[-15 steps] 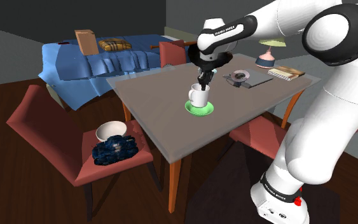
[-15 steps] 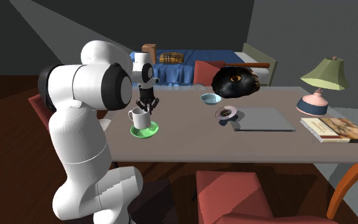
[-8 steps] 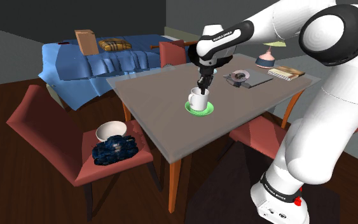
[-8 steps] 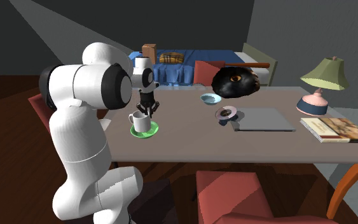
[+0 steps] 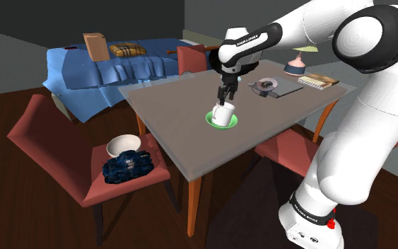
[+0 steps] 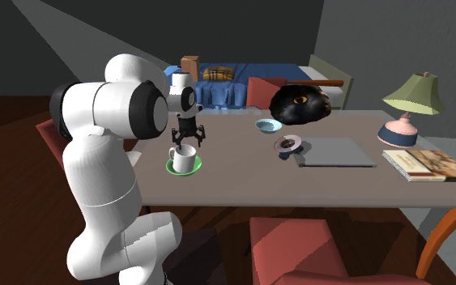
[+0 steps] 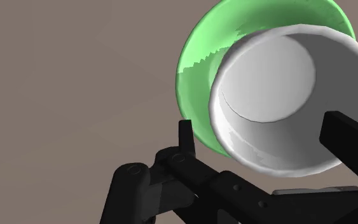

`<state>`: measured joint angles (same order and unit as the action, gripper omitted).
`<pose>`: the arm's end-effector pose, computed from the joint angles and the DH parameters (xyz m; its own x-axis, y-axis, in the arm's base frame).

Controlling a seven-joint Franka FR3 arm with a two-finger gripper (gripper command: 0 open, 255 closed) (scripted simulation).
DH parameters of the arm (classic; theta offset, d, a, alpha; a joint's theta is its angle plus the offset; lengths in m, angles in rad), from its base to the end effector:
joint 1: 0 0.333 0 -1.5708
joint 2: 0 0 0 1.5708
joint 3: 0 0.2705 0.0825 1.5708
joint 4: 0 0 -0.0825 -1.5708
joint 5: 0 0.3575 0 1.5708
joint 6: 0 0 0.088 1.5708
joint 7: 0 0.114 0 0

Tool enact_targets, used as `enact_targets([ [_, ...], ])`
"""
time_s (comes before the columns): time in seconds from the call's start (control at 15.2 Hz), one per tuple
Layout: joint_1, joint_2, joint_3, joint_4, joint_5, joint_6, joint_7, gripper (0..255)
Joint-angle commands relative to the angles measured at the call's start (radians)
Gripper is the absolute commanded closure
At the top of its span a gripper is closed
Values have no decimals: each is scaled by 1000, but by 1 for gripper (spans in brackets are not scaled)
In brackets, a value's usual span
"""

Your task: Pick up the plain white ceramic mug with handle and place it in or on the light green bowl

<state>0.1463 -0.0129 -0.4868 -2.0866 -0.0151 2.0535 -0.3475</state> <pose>0.4876 -0.1741 0.3880 0.9996 0.0143 -0.0228 0.0142 -0.9999 -0.0006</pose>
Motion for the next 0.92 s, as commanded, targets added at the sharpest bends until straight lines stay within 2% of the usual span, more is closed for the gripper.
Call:
enact_targets([
  [0.0,0,0,0,0,0,0,0,0],
  [0.07,0,0,0,0,0,0,0,0],
  [0.33,3,-36,5,93,-17,-125,13,0],
  [0.86,3,-36,5,93,-17,-125,13,0],
])
